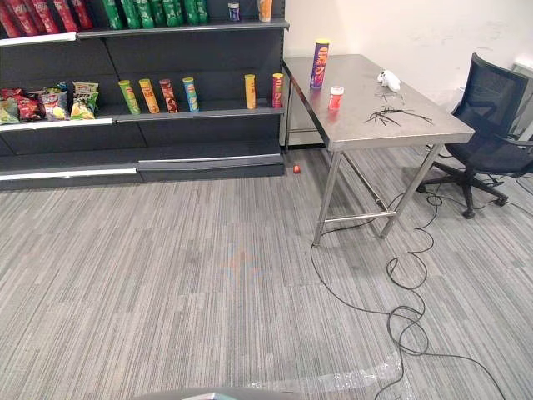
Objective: Put the gum and the chips on the shelf.
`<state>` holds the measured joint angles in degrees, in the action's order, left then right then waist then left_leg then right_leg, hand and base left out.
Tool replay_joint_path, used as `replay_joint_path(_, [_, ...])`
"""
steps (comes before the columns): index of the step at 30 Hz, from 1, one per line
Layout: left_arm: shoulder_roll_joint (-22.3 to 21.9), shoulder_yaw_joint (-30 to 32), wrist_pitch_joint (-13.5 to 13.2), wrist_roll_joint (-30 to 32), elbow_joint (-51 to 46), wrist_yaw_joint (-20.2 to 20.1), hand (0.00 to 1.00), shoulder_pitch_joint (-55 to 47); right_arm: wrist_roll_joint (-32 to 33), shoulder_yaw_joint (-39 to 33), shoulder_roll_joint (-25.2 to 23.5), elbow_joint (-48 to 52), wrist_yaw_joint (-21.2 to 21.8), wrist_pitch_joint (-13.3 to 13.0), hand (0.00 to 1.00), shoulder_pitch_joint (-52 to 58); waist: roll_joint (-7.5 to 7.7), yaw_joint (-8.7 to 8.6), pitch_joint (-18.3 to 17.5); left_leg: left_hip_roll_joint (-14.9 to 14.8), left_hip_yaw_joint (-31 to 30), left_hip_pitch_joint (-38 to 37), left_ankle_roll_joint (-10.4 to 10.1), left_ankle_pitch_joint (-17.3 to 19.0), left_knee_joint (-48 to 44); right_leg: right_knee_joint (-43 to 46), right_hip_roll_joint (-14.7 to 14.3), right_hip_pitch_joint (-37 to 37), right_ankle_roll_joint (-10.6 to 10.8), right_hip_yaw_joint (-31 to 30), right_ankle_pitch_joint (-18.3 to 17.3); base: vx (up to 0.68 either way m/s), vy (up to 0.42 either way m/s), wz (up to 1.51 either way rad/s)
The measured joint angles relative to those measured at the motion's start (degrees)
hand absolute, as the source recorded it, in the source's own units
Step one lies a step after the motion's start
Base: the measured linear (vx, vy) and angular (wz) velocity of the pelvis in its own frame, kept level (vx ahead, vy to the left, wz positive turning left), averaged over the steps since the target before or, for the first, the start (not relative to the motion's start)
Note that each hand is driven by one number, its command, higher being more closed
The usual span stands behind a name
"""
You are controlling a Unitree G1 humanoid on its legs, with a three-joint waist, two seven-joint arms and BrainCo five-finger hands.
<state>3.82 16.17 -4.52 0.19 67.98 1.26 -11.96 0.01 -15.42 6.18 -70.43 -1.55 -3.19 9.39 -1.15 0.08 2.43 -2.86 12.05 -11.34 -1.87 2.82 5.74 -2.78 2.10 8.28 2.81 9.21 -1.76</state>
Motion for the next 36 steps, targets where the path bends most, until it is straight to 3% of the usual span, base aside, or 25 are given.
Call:
replay_joint_path(21, [0.0, -0.3, -0.4, -0.1, 0.4, 0.0, 0.0, 0.3, 0.1, -2.2, -0.3, -0.2, -0.4, 0.0, 0.0, -0.2, 0.2, 0.05, 0.4, -0.1, 0.5, 0.4, -0.4, 0.1, 0.1, -1.1, -0.3, 0.0, -0.1, -0.2, 0.1, -0.01, -0.01, 0.0])
replay_joint_path(36, [1.5, -4.5, -0.4, -0.1, 2.5, 0.6, 0.0, 2.8, 0.0, -0.1, 0.0, -0.2, -1.1, -0.1, 0.0, -1.8, 0.51, 0.15, 2.5, -0.7, 0.9, 1.6, -0.7, 0.2, 0.1, -0.1, -0.7, -1.7, -0.2, -0.5, 0.0, -0.01, -0.009, -0.01])
